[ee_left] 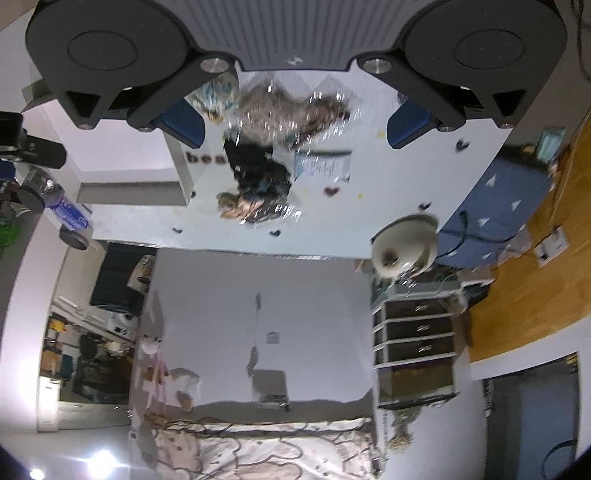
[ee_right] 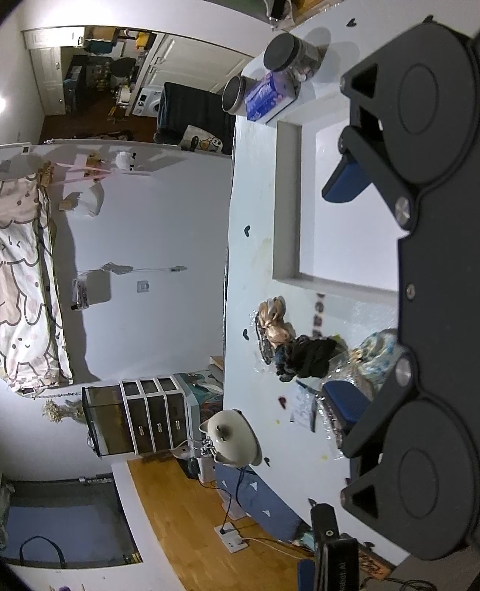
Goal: Organize soft objects
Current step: 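Close the right tool on the blue floral pouch while the left tool approaches the white cord bag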
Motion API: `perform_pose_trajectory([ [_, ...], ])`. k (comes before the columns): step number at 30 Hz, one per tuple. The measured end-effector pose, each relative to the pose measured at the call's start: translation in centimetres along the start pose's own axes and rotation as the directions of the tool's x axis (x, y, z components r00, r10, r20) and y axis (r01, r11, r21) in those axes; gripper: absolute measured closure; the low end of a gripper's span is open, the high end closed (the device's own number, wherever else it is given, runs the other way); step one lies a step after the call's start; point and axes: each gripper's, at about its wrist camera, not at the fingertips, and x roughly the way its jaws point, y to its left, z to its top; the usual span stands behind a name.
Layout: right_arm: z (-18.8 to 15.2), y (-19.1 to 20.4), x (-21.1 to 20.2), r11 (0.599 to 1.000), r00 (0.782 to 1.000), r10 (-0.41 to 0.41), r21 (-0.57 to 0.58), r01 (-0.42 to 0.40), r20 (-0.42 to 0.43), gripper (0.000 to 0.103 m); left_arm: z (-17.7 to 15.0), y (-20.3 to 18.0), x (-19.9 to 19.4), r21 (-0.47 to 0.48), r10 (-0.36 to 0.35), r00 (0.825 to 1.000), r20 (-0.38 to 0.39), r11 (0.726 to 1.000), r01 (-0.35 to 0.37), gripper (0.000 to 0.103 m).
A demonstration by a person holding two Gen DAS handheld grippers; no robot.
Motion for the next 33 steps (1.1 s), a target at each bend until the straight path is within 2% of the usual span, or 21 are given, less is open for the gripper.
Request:
perform_pose_trajectory([
  [7, 1.8, 2.2, 4.2, 0.999, 0.998, -0.052, 0.016, 0.052, -0.024, 0.0, 2.3, 1.9, 4.3, 0.057, -0.072, 0.997, -0.013, 0.996, 0.072, 0.0],
  [12, 1.4, 3.2, 7.7, 0.998, 0.993, -0.044, 0.038, 0.049, -0.111, 0.0, 3.1, 3.0, 7.4, 0.083, -0.103, 0.993, -0.053, 0.991, 0.107, 0.0],
  [18, 0.1, 4.5, 10.8, 0.996, 0.978, -0.036, 0.072, 0.051, -0.203, 0.011, 3.2, 3.7, 10.7, 0.121, -0.15, 0.982, -0.118, 0.979, 0.164, 0.0],
  [20, -0.3, 4.7, 11.6, 0.996, 0.973, -0.028, 0.082, 0.048, -0.229, 0.018, 3.3, 3.8, 11.8, 0.131, -0.178, 0.974, -0.143, 0.972, 0.197, 0.0],
  [26, -1.1, 5.0, 14.0, 0.993, 0.946, 0.029, 0.117, 0.009, -0.322, 0.034, 3.5, 2.7, 14.1, 0.189, -0.235, 0.953, -0.192, 0.944, 0.271, 0.0],
  [33, -1.9, 5.7, 17.2, 0.992, 0.898, 0.094, 0.12, -0.047, -0.43, 0.041, 3.2, 1.9, 16.8, 0.222, -0.245, 0.933, -0.265, 0.926, 0.306, 0.0],
])
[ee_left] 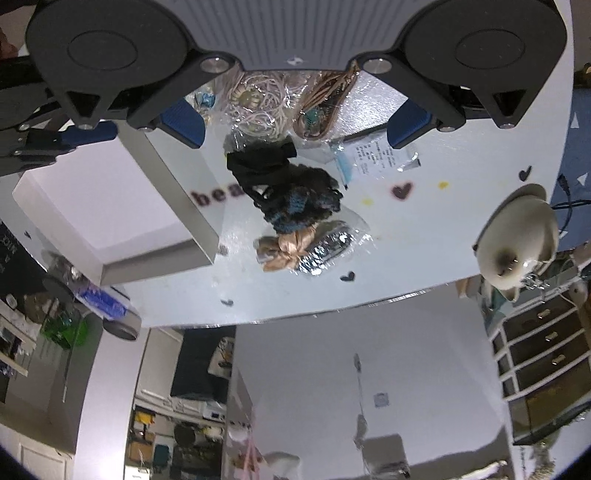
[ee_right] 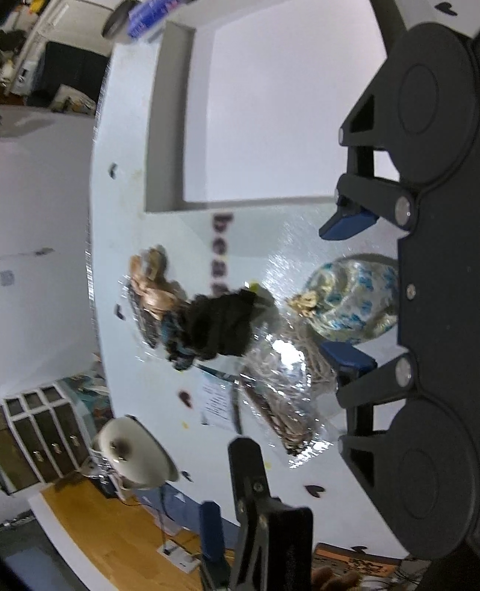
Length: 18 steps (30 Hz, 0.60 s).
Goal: Organize soft objects
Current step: 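Close the right tool on the blue floral pouch while the left tool approaches the white cord bag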
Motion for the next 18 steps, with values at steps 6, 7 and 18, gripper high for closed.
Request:
perform_pose_trajectory([
  [6, 0.5, 0.8, 2.4, 0.999, 0.996, 0.031, -0.019, -0.032, -0.085, 0.042, 0.1, 0.5, 1.5, 0.015, -0.001, 0.999, -0.042, 1.0, 0.002, 0.0],
  [7, 0.5, 0.8, 2.8, 0.999, 0.995, 0.031, -0.02, -0.033, -0.097, 0.044, 0.1, 0.6, 1.7, 0.011, -0.008, 0.999, -0.053, 1.0, 0.009, 0.0],
  [18, -0.2, -0.3, 4.1, 0.998, 0.988, 0.033, 0.053, -0.026, -0.149, 0.082, -1.0, -1.8, 4.9, 0.212, -0.046, 0.986, -0.161, 0.974, 0.08, 0.004],
])
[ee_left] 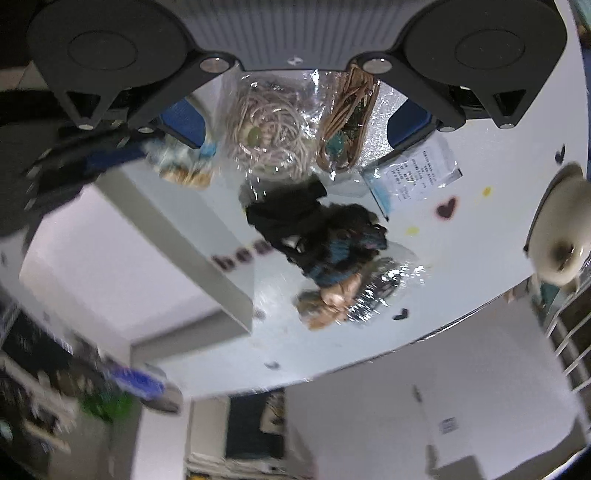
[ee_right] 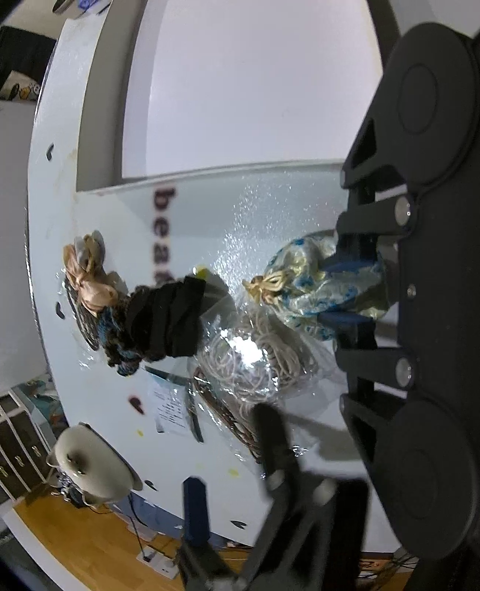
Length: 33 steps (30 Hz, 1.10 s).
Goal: Organize soft objects
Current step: 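Close the right tool on the blue floral pouch while the left tool approaches the white cord bag, then close the left tool on the clear bag of white cords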
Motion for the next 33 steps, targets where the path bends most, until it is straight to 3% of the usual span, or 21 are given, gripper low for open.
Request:
perform_pose_trajectory([
  [7, -0.8, -0.9, -1.3, 1.0, 0.999, -0.007, 0.03, 0.006, 0.031, 0.085, -0.1, -0.7, 3.1, 0.048, -0.06, 0.996, -0.064, 0.997, 0.063, 0.015],
  [13, -1.3, -0.9, -2.3, 0.999, 0.998, -0.018, 0.033, 0.016, 0.054, 0.086, -0.5, -1.9, 5.3, 0.129, -0.01, 0.995, -0.101, 0.991, 0.023, 0.016],
  [15, -1.6, -0.9, -2.6, 0.999, 0.998, -0.021, 0.031, 0.019, 0.061, 0.086, -0.7, -2.1, 5.8, 0.131, -0.012, 0.994, -0.112, 0.991, 0.027, 0.024],
  [20, -2.0, -0.8, -3.3, 0.999, 0.997, -0.029, 0.017, 0.028, 0.068, 0.086, -0.8, -1.7, 5.6, 0.07, -0.014, 0.994, -0.109, 0.997, 0.022, 0.038],
  [33, -2.9, -0.4, -5.1, 0.999, 0.992, 0.007, -0.04, -0.002, 0.125, 0.086, -3.0, -0.8, 1.6, -0.133, -0.026, 0.995, -0.1, 0.991, 0.012, 0.042],
])
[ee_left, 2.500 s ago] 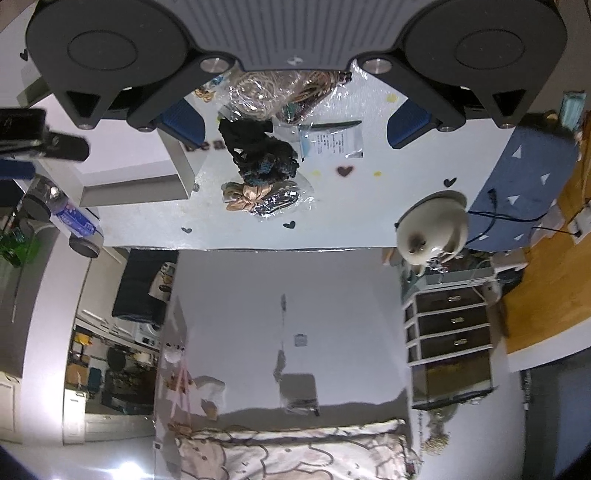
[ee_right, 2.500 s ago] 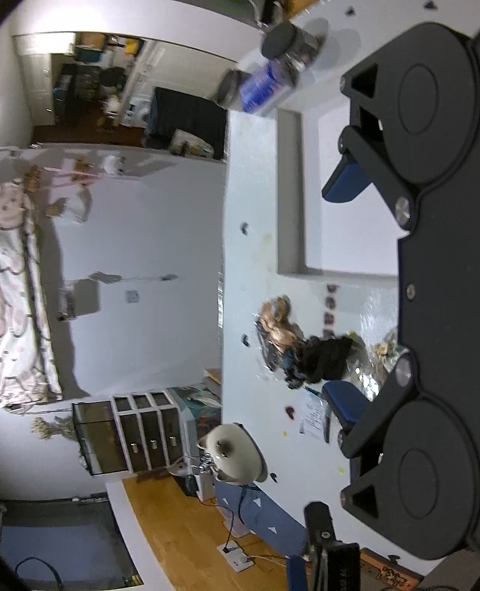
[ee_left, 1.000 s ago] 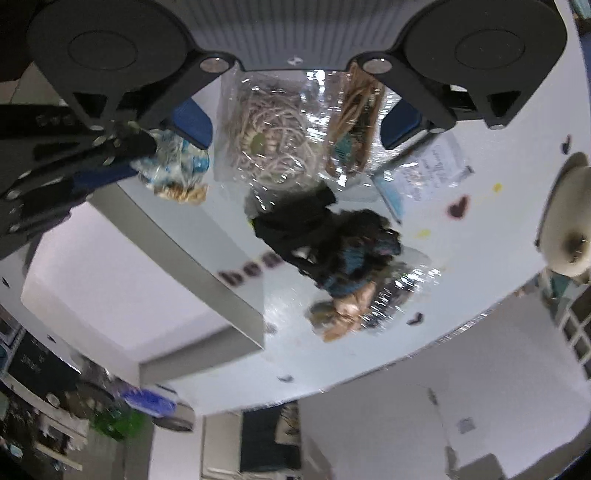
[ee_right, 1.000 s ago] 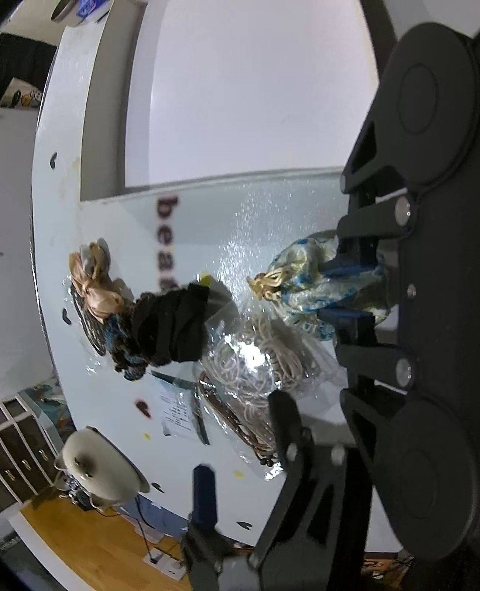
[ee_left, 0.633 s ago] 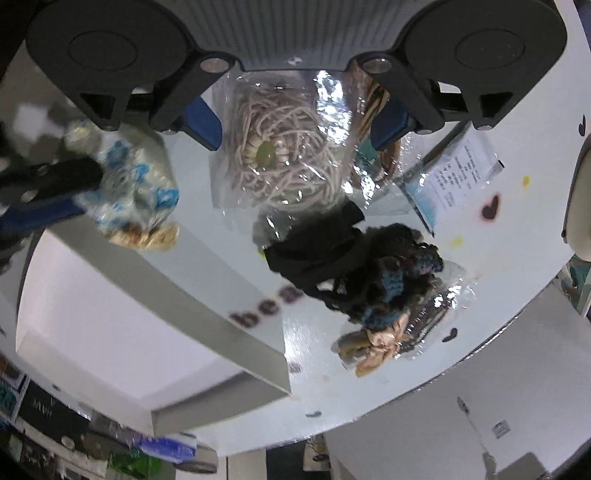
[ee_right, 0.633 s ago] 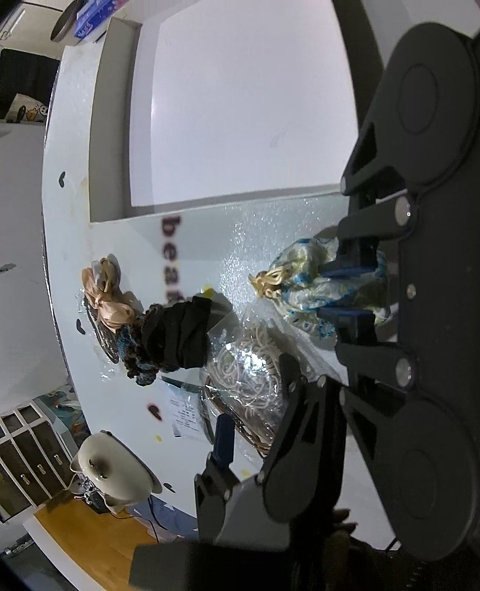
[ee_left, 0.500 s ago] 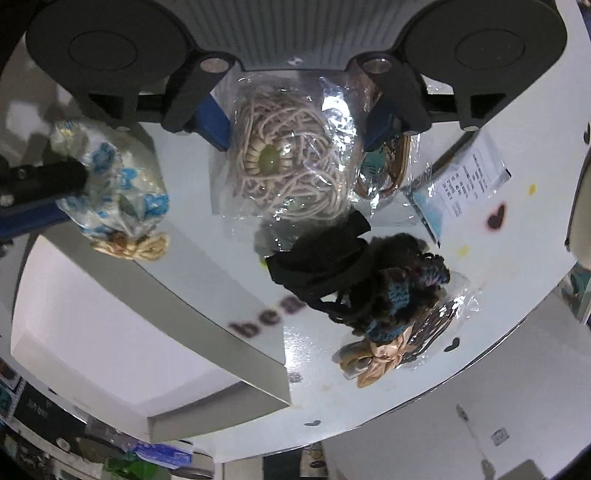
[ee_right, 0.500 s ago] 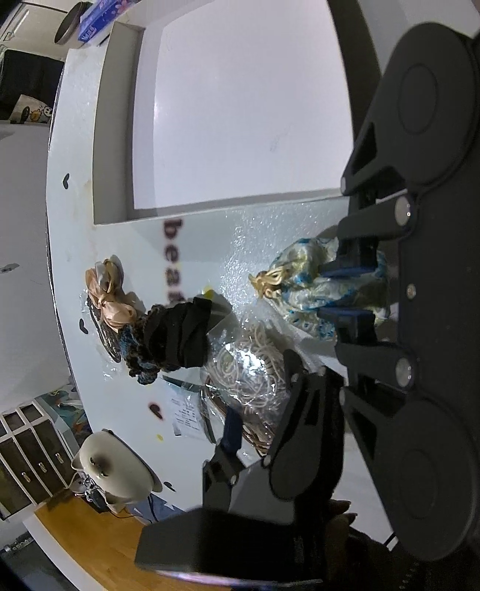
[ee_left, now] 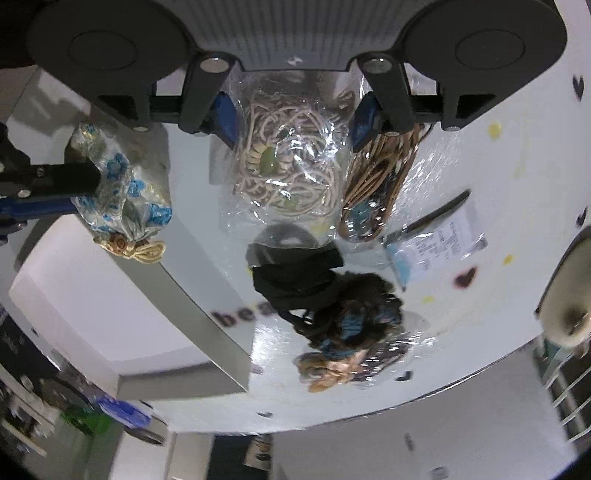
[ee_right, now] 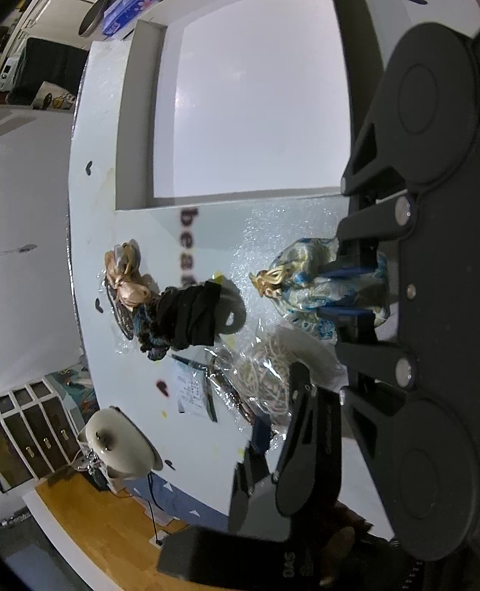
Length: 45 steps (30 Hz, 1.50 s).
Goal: Organize soft objects
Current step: 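Close the left tool on the clear bag of white cords, then carry the floral pouch with the right tool while the left tool carries the cord bag into the tray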
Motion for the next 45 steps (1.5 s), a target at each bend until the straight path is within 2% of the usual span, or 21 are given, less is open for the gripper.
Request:
perform_pose_trajectory([
  [6, 0.8, -1.4, -1.9, 1.0, 0.997, 0.008, -0.031, -0.005, 0.083, 0.086, 0.7, -0.1, -3.4, -0.139, 0.059, 0.994, 0.091, 0.989, -0.046, 0.042],
  [12, 2.3, -4.3, -4.9, 0.998, 0.981, 0.02, -0.06, -0.009, 0.192, 0.086, 2.5, -2.2, -6.8, -0.282, 0.13, 0.972, 0.194, 0.957, -0.072, 0.042],
  [15, 2.9, -6.6, -6.3, 0.997, 0.974, 0.028, -0.081, -0.01, 0.223, 0.086, 3.9, -4.3, -8.0, -0.352, 0.154, 0.961, 0.23, 0.934, -0.066, 0.042],
  [18, 3.4, -9.2, -7.5, 0.995, 0.971, 0.034, -0.095, -0.011, 0.236, 0.086, 5.1, -7.0, -8.4, -0.379, 0.176, 0.951, 0.253, 0.923, -0.07, 0.042],
  [25, 3.9, -16.3, -9.6, 0.994, 0.967, 0.026, -0.109, 0.002, 0.254, 0.086, 7.8, -14.1, -7.0, -0.397, 0.176, 0.95, 0.258, 0.916, -0.062, 0.042],
  [33, 3.2, -23.8, -11.5, 0.997, 0.967, -0.015, -0.066, 0.033, 0.255, 0.086, 10.5, -20.2, -4.6, -0.399, 0.128, 0.957, 0.261, 0.917, -0.014, 0.042],
  [40, 2.3, -29.1, -12.4, 0.997, 0.97, -0.067, -0.024, 0.075, 0.232, 0.086, 12.5, -24.2, -1.1, -0.413, 0.018, 0.978, 0.206, 0.908, 0.071, 0.042],
  [45, 1.6, -32.1, -12.5, 0.996, 0.973, -0.094, 0.013, 0.093, 0.212, 0.086, 14.0, -26.1, 2.2, -0.446, -0.081, 0.985, 0.15, 0.884, 0.14, 0.042],
])
